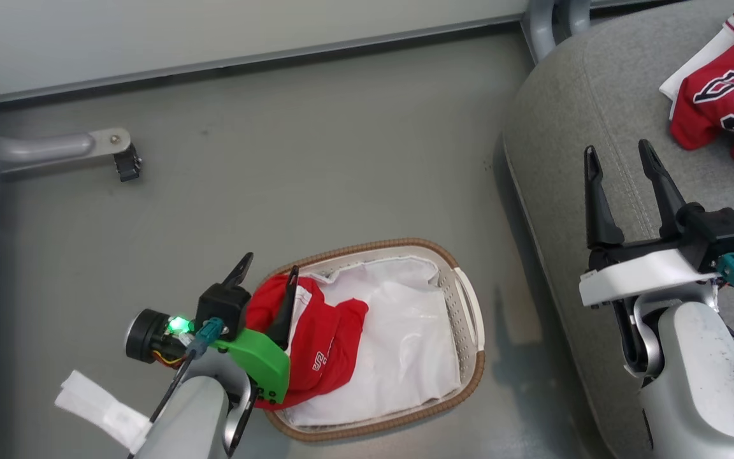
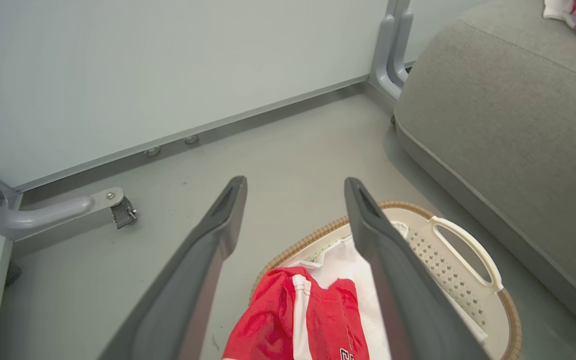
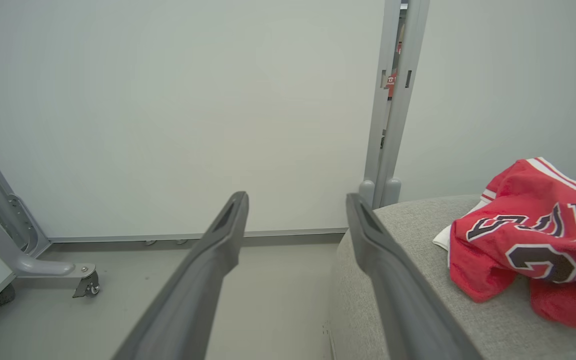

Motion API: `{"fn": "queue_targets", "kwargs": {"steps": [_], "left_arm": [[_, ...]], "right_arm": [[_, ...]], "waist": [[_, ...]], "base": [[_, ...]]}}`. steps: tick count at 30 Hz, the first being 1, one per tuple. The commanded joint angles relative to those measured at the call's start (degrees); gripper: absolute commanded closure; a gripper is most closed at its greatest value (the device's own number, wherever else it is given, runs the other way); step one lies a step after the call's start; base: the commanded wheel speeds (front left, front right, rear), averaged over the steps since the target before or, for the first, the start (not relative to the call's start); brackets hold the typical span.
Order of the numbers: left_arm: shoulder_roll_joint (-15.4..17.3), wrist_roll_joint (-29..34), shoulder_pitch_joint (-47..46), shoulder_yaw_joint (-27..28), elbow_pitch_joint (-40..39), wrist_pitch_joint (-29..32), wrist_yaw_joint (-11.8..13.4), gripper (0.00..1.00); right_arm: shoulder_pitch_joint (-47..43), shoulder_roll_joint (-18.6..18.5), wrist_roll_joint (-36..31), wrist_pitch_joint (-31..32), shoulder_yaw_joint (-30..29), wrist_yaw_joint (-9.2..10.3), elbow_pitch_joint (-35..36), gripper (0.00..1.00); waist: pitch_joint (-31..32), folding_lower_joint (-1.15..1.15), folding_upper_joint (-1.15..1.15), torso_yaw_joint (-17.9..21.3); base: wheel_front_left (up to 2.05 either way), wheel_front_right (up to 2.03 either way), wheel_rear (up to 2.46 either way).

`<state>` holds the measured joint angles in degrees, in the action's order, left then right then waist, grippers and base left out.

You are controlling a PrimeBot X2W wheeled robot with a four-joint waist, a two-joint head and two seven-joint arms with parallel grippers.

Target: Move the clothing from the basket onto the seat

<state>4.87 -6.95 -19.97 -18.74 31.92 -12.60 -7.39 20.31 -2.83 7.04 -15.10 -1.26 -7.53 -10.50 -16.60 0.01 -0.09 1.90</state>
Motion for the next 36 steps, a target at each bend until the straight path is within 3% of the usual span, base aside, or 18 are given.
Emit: {"fn": "queue_targets", "kwargs": {"steps": [1,7,14,27,36], "left_arm": [[0.37,0.48,-2.01,-1.08,1.75,0.58,-0.11,0.0],[1.02,3.33,-7.29,-7.17,13.2,4.79,-0.07,0.0],[0.83,3.98,-11.69,-8.38,23.76,8.94,0.76,0.0],[2.68,3.12,-17.96,-7.24,33.67,12.08,6.21,0.0],[2.37,2.44,-20.57,-7.71,36.89,13.45,6.72,0.0]], "right_arm": [[1.13,-0.13,-0.19,-0.1,-0.2,0.08,0.54,0.0],[3.7,-0.13,0.98,-0.1,0.2,0.08,2.03,0.0],[5.64,-0.12,2.86,-0.1,1.51,0.08,3.05,0.0],[8.02,-0.12,4.94,-0.1,4.51,0.08,4.12,0.0],[9.22,-0.13,5.93,-0.1,6.41,0.08,4.53,0.0]], "waist": [[-6.29,-0.01,0.09,2.7],[-11.45,-0.01,0.09,5.2],[-15.95,-0.01,0.09,7.92],[-21.52,-0.01,0.09,11.02],[-24.28,-0.01,0.09,11.79]], "base": [[0.0,0.0,0.0],[0.0,0.0,0.0],[0.0,0.0,0.0],[0.0,0.0,0.0],[0.0,0.0,0.0]]}}
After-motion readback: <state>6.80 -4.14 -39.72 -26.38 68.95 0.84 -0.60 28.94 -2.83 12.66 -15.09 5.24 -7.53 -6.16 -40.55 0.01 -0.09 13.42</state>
